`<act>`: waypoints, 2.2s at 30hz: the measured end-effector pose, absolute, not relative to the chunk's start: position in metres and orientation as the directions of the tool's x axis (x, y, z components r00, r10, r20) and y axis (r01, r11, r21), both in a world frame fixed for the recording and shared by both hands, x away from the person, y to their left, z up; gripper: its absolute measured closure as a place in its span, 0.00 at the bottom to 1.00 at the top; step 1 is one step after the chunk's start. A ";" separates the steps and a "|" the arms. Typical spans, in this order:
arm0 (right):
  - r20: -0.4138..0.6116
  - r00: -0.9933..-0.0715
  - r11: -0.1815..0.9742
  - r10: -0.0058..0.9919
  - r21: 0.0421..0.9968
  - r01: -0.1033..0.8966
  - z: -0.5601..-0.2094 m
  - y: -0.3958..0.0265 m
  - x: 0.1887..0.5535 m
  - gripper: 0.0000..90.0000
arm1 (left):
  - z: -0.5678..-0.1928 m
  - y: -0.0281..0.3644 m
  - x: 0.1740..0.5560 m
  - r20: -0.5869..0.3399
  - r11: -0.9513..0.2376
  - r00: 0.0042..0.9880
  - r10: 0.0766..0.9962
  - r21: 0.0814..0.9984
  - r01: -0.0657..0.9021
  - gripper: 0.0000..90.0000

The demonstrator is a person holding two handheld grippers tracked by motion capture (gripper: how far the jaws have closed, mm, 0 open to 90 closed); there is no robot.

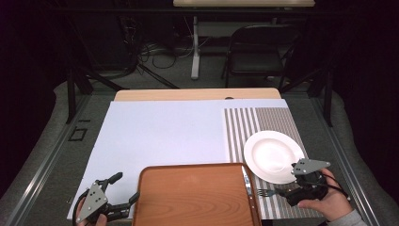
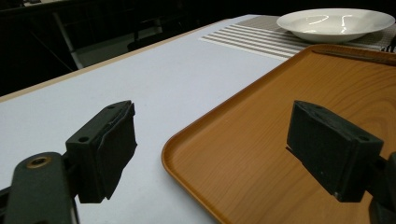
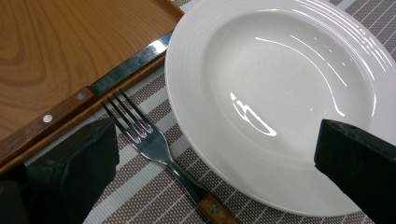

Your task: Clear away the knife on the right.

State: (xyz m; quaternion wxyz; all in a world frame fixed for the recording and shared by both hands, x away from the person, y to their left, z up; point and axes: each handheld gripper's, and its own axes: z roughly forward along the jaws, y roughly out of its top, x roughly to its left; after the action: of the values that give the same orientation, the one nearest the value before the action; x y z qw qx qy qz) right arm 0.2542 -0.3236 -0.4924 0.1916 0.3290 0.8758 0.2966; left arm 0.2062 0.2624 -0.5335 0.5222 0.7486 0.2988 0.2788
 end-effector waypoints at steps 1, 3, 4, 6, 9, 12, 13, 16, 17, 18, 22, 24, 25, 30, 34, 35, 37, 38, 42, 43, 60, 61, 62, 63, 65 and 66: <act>-0.144 -0.710 0.609 0.689 0.645 0.461 -0.492 -0.325 0.254 0.00 | -0.533 0.262 0.206 0.108 -0.279 0.666 0.738 0.948 0.155 0.17; -0.154 -0.709 0.619 0.688 0.636 0.462 -0.492 -0.327 0.254 0.00 | -0.533 0.262 0.206 0.112 -0.280 0.664 0.739 0.948 0.153 0.17; -0.161 -0.710 0.624 0.685 0.633 0.459 -0.492 -0.329 0.254 0.00 | -0.533 0.262 0.205 0.111 -0.280 0.664 0.739 0.948 0.153 0.17; -0.178 -0.703 0.630 0.689 0.626 0.460 -0.491 -0.332 0.254 0.03 | -0.533 0.261 0.205 0.114 -0.283 0.665 0.738 0.947 0.152 0.17; -0.214 -0.702 0.655 0.679 0.609 0.448 -0.489 -0.337 0.253 0.09 | -0.532 0.260 0.205 0.117 -0.287 0.664 0.738 0.946 0.151 0.17; -0.227 -0.718 0.678 0.658 0.594 0.433 -0.488 -0.342 0.251 0.17 | -0.532 0.260 0.205 0.118 -0.287 0.663 0.739 0.946 0.151 0.17; -0.235 -0.727 0.694 0.645 0.580 0.428 -0.487 -0.343 0.251 0.17 | -0.532 0.260 0.205 0.119 -0.289 0.664 0.739 0.945 0.151 0.17; -0.249 -0.753 0.734 0.609 0.536 0.416 -0.487 -0.345 0.250 0.22 | -0.532 0.259 0.205 0.117 -0.286 0.662 0.741 0.946 0.153 0.17; -0.254 -0.763 0.748 0.595 0.522 0.410 -0.487 -0.346 0.250 0.24 | -0.532 0.259 0.205 0.117 -0.286 0.662 0.741 0.946 0.153 0.17; -0.261 -0.764 0.754 0.590 0.515 0.406 -0.487 -0.346 0.250 0.25 | -0.532 0.259 0.206 0.120 -0.289 0.663 0.739 0.945 0.151 0.17; -0.273 -0.782 0.778 0.560 0.500 0.382 -0.487 -0.348 0.249 0.32 | -0.532 0.260 0.205 0.121 -0.288 0.663 0.739 0.946 0.149 0.17; -0.287 -0.796 0.797 0.533 0.485 0.359 -0.487 -0.348 0.250 0.35 | -0.532 0.260 0.205 0.121 -0.288 0.663 0.739 0.946 0.149 0.17; -0.290 -0.805 0.806 0.518 0.481 0.345 -0.488 -0.348 0.250 0.37 | -0.532 0.260 0.205 0.121 -0.288 0.663 0.739 0.946 0.149 0.17; -0.322 -0.831 0.850 0.454 0.436 0.295 -0.487 -0.346 0.250 0.49 | -0.532 0.260 0.205 0.120 -0.289 0.663 0.739 0.946 0.150 0.17; -0.356 -0.843 0.884 0.404 0.389 0.259 -0.486 -0.345 0.251 0.51 | -0.532 0.260 0.205 0.120 -0.288 0.662 0.740 0.946 0.151 0.17; -0.366 -0.844 0.891 0.392 0.377 0.251 -0.486 -0.345 0.250 0.52 | -0.532 0.260 0.205 0.120 -0.289 0.662 0.739 0.945 0.151 0.17; -0.363 -0.853 0.900 0.375 0.361 0.242 -0.485 -0.344 0.250 0.54 | -0.532 0.260 0.205 0.120 -0.289 0.662 0.740 0.945 0.151 0.17; -0.350 -0.856 0.896 0.380 0.370 0.246 -0.487 -0.343 0.249 0.57 | -0.532 0.260 0.205 0.120 -0.289 0.662 0.740 0.945 0.151 0.17; -0.347 -0.875 0.919 0.339 0.322 0.228 -0.488 -0.341 0.249 0.59 | -0.532 0.260 0.205 0.121 -0.289 0.663 0.739 0.945 0.150 0.17; -0.344 -0.880 0.927 0.326 0.297 0.228 -0.488 -0.340 0.248 0.59 | -0.532 0.260 0.205 0.121 -0.289 0.663 0.739 0.945 0.150 0.17; -0.330 -0.914 0.956 0.235 0.246 0.157 -0.504 -0.336 0.253 0.70 | -0.532 0.259 0.205 0.123 -0.293 0.664 0.738 0.944 0.151 0.17; -0.320 -0.913 0.953 0.251 0.246 0.176 -0.505 -0.335 0.252 0.70 | -0.532 0.259 0.205 0.122 -0.292 0.664 0.738 0.944 0.151 0.17; -0.322 -0.916 0.956 0.238 0.244 0.163 -0.506 -0.335 0.253 0.71 | -0.532 0.259 0.205 0.122 -0.292 0.663 0.738 0.944 0.152 0.17; -0.326 -0.921 0.961 0.213 0.241 0.137 -0.507 -0.334 0.254 0.72 | -0.532 0.260 0.205 0.122 -0.293 0.663 0.738 0.944 0.152 0.17; -0.326 -0.924 0.966 0.200 0.223 0.131 -0.509 -0.333 0.254 0.74 | -0.532 0.259 0.205 0.122 -0.292 0.663 0.738 0.944 0.151 0.17; -0.321 -0.925 0.966 0.205 0.218 0.139 -0.511 -0.333 0.253 0.74 | -0.532 0.259 0.205 0.122 -0.292 0.664 0.738 0.944 0.151 0.17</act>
State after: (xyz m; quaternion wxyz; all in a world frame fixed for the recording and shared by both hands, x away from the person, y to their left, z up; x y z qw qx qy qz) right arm 0.2526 -0.3327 -0.5105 0.1729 0.0881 0.9763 0.0959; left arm 0.2048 0.2595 -0.5318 0.5164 0.7518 0.2956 0.2842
